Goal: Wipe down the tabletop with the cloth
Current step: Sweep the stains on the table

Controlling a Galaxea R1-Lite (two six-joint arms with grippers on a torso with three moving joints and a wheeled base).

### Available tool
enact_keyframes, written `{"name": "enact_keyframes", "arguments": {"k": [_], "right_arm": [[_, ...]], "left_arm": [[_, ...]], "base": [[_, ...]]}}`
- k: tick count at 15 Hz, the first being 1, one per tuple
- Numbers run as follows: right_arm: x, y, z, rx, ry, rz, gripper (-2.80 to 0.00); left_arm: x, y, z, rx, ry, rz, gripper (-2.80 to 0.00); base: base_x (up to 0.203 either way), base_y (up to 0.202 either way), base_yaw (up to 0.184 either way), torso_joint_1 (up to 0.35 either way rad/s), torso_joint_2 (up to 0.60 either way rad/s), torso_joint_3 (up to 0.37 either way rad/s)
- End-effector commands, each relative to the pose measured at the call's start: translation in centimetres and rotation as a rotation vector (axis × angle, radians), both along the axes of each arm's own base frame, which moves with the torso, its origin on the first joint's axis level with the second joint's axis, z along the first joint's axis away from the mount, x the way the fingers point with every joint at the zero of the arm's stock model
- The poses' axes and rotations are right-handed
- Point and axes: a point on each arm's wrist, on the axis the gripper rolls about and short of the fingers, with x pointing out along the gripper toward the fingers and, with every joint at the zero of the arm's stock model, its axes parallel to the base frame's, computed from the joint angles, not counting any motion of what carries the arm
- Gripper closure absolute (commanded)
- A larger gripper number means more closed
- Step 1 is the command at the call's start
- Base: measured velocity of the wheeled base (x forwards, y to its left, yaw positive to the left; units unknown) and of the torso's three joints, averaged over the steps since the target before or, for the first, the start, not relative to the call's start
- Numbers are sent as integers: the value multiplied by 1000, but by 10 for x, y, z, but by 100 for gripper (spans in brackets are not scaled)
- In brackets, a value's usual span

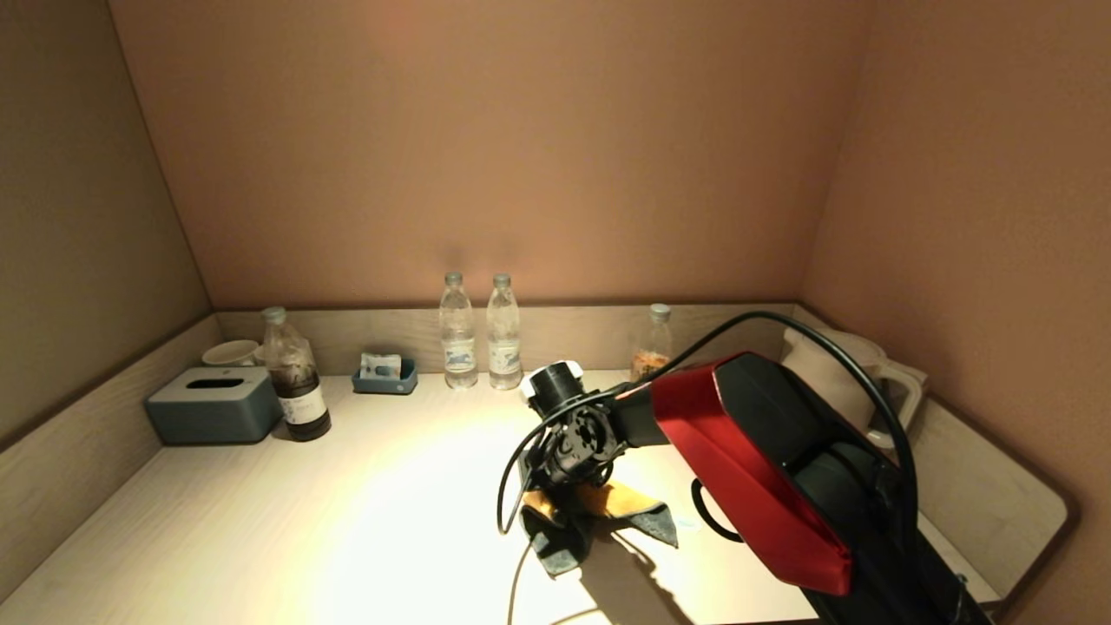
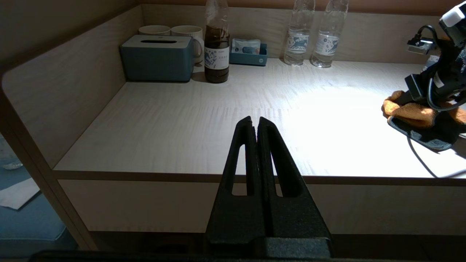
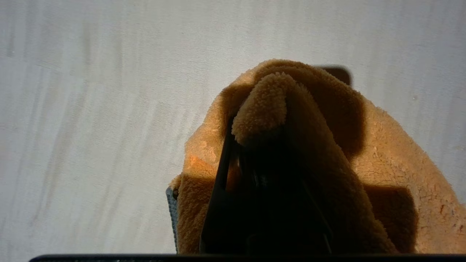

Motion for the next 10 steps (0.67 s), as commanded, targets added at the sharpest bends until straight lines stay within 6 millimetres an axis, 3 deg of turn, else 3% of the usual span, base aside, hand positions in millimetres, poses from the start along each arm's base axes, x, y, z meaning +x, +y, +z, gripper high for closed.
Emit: {"name": "enact_keyframes", "arguments": {"k": [1,3,6,10], "right_arm": [[6,-34,-11,-37,66,-72,0],[3,-66,-3,-50,98,-134,0],[4,-135,14,-56,127,-275,0],[-11,-199,28,-64,163,-400,0]], "left_arm": [[0,0,0,-1,-1,0,0],[0,0,0,-1,-1,0,0],[0,0,0,-1,-1,0,0],[0,0,0,-1,-1,0,0]], "base": [[0,0,0,0,0,0],[0,0,0,0,0,0],[0,0,0,0,0,0],[0,0,0,0,0,0]]}}
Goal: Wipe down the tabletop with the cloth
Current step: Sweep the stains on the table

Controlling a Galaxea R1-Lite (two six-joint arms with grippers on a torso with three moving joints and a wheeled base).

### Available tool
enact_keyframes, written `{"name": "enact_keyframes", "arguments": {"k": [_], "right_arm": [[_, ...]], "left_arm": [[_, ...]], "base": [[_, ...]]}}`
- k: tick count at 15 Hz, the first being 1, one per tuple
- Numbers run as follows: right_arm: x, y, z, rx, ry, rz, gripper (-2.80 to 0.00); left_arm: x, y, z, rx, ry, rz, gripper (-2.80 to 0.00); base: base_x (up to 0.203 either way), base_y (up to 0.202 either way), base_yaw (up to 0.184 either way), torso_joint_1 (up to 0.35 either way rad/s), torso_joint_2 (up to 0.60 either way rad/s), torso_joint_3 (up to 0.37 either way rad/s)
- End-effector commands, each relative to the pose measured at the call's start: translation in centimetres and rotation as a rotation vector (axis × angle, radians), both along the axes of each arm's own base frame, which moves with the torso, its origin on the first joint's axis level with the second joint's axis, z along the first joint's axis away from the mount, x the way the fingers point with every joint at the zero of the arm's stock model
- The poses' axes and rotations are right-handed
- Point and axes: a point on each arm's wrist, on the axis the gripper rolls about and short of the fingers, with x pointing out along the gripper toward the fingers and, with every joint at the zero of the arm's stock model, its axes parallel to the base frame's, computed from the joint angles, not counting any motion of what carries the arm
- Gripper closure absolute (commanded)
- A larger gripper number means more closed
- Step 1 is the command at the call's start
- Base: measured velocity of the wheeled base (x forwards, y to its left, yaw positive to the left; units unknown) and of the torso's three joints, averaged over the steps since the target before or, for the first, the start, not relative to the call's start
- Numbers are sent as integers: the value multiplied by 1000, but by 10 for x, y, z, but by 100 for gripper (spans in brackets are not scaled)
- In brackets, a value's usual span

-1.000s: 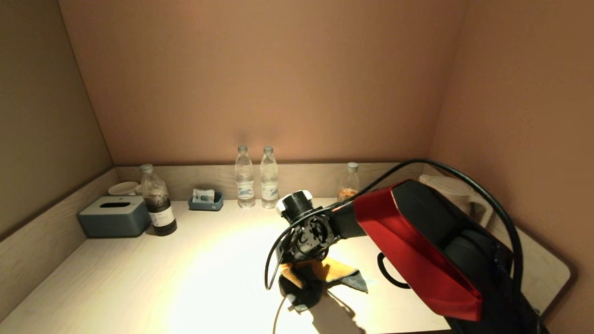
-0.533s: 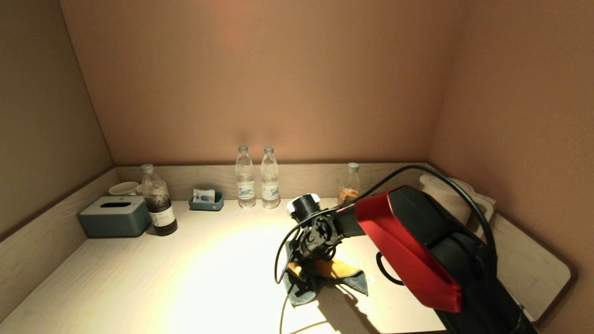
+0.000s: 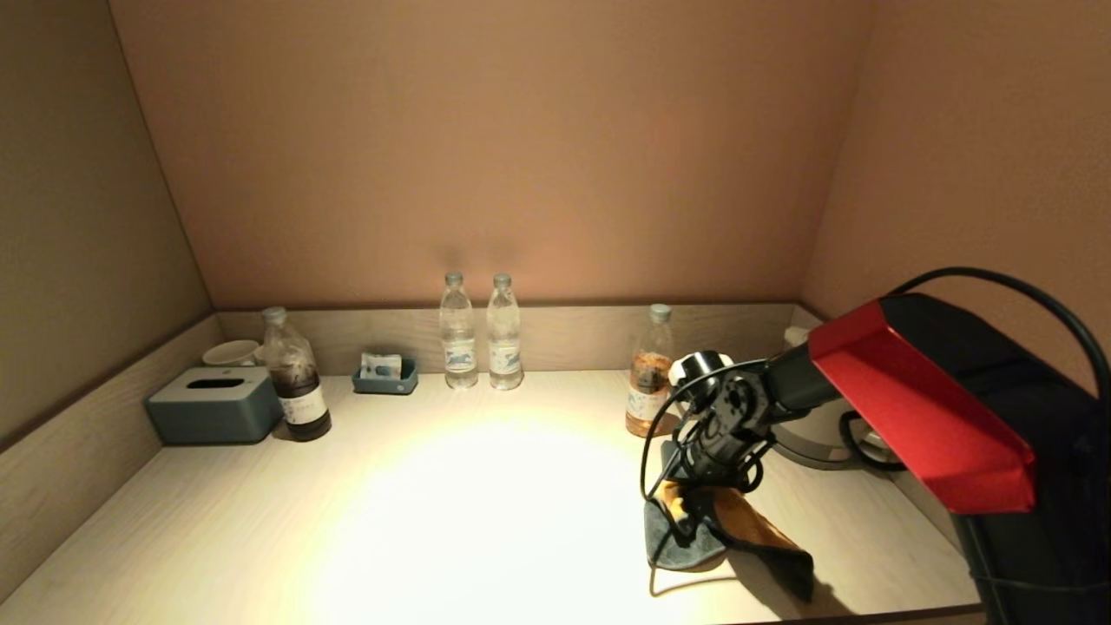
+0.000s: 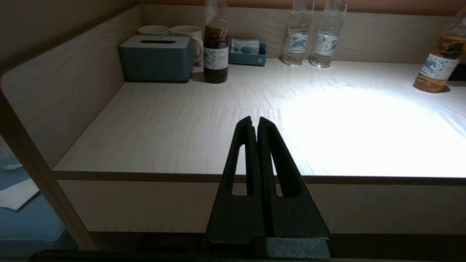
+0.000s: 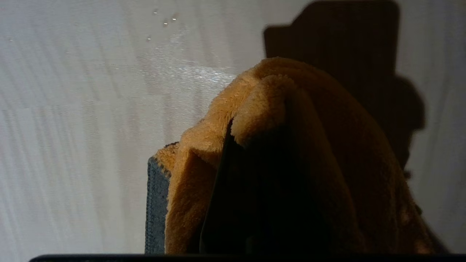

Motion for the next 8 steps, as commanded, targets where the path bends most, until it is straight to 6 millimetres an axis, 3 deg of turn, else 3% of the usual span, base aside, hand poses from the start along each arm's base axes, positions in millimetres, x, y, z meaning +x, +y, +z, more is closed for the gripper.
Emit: {"name": "enact_keyframes", "arguments": {"k": [1,4,8], "right_arm": [[-12,-32,18,6,-7,-67,0],[-24,-40,27,11,-12,-79,0],[-40,-32,67,29,-103,-52,0]], "left_arm": [[0,0,0,-1,-1,1,0],[0,0,0,-1,-1,1,0],[0,0,0,-1,-1,1,0]], "base": [[0,0,0,0,0,0],[0,0,0,0,0,0],[0,0,0,0,0,0]]}}
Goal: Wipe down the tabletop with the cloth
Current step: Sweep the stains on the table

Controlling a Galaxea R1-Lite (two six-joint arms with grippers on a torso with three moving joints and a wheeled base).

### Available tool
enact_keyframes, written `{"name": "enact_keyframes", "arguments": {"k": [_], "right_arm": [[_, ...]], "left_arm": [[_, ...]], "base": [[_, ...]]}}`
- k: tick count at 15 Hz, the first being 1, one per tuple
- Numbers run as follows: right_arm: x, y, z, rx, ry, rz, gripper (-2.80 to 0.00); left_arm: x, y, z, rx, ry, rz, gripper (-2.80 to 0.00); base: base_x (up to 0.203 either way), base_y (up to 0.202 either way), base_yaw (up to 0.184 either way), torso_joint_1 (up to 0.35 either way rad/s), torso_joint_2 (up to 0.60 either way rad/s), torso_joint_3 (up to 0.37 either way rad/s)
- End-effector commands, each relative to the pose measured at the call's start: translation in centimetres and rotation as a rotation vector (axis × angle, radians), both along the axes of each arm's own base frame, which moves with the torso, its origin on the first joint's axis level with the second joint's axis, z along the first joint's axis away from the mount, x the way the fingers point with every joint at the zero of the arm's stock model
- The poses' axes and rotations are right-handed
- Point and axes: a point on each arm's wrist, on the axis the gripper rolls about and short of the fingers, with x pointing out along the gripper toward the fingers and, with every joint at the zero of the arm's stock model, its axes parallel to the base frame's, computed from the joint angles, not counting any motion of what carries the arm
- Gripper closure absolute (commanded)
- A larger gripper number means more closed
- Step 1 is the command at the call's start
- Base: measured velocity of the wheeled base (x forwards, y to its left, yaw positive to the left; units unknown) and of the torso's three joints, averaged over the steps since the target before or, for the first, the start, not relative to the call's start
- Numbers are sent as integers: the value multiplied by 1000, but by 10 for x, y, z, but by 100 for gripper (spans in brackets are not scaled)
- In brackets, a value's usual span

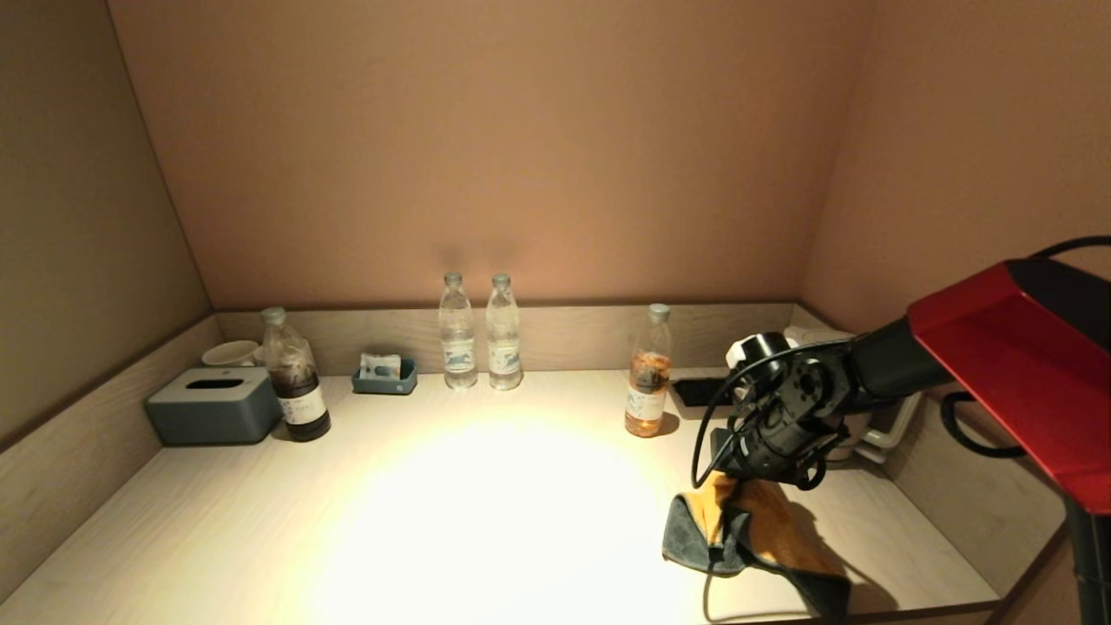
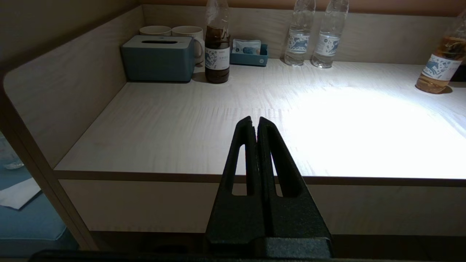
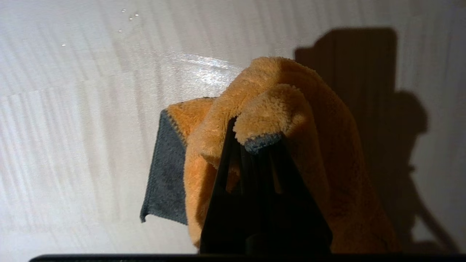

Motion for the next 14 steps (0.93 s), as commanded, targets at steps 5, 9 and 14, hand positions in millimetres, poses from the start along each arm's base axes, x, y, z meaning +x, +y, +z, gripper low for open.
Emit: {"name": "enact_keyframes", "arguments": {"k": [5,9,14], "right_arm": [[-28,3,82,29,-214,17,0],[-54,-10,142,13,-396,-7,0],[-68,-50,168,-42,-480,-110,0]], "left_arm": [[0,0,0,-1,-1,0,0],[0,0,0,-1,-1,0,0],[0,0,0,-1,-1,0,0]], "base": [[0,0,0,0,0,0],[0,0,0,0,0,0],[0,0,0,0,0,0]]}}
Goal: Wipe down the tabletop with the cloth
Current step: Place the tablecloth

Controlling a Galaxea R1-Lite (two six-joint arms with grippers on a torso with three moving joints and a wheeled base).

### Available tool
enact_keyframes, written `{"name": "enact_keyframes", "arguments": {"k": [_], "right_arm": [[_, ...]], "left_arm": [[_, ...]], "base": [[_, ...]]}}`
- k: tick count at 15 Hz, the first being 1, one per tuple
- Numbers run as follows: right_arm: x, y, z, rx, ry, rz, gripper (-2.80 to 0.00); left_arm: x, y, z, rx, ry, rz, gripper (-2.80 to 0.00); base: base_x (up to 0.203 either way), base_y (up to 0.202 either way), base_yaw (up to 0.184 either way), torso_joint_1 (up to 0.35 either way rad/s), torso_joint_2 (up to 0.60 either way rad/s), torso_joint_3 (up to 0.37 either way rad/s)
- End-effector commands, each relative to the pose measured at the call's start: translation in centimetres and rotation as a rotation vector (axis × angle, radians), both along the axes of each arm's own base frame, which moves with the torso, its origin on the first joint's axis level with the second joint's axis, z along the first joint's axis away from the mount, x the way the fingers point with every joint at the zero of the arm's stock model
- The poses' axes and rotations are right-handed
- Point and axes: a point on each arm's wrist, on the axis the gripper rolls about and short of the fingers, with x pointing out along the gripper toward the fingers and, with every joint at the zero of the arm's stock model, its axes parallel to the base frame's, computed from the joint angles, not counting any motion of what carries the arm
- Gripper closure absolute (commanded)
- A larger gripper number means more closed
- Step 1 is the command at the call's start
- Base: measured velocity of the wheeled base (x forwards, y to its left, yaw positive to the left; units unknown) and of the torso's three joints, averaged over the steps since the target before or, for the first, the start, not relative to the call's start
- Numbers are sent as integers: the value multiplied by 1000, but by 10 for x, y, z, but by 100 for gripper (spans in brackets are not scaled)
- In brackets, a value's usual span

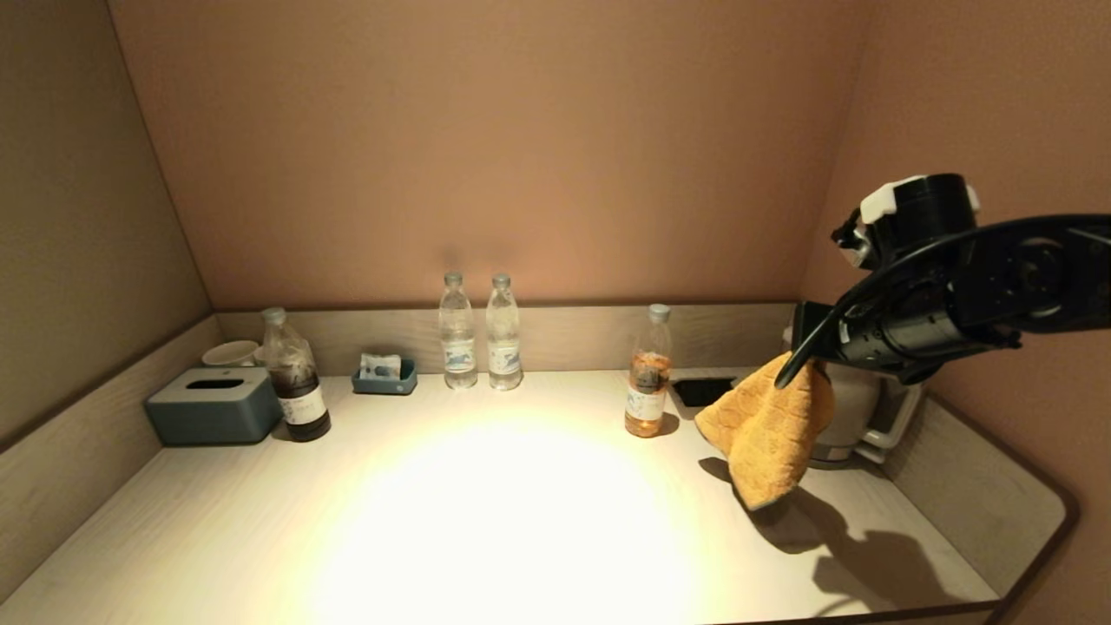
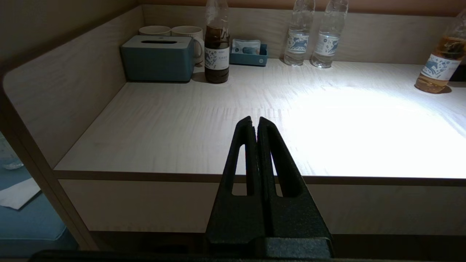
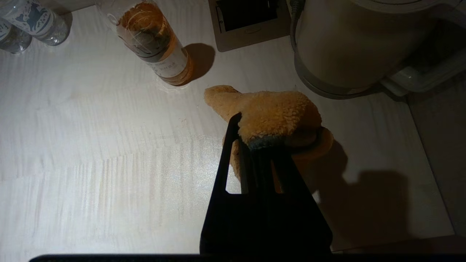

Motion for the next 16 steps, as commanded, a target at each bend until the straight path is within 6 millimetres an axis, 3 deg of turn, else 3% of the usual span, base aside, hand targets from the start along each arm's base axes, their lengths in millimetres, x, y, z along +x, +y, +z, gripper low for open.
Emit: {"name": "enact_keyframes", "arguments": {"k": [1,5,8,12,16], "right_arm": [[-12,-22,16,-7,-47,-63,0],[-17,-47,14,-20,-37,-135,0],[-19,-58,3,-17,3,-167,0],[-25,-63,-28,-5,113,-180,0],[-17,-69,-65,1,207,-200,0]], "left_arm": [[0,0,0,-1,-1,0,0],[0,0,0,-1,-1,0,0],[0,0,0,-1,-1,0,0],[0,0,0,-1,-1,0,0],[0,0,0,-1,-1,0,0]], "base": [[0,0,0,0,0,0],[0,0,0,0,0,0],[0,0,0,0,0,0],[0,0,0,0,0,0],[0,0,0,0,0,0]]}}
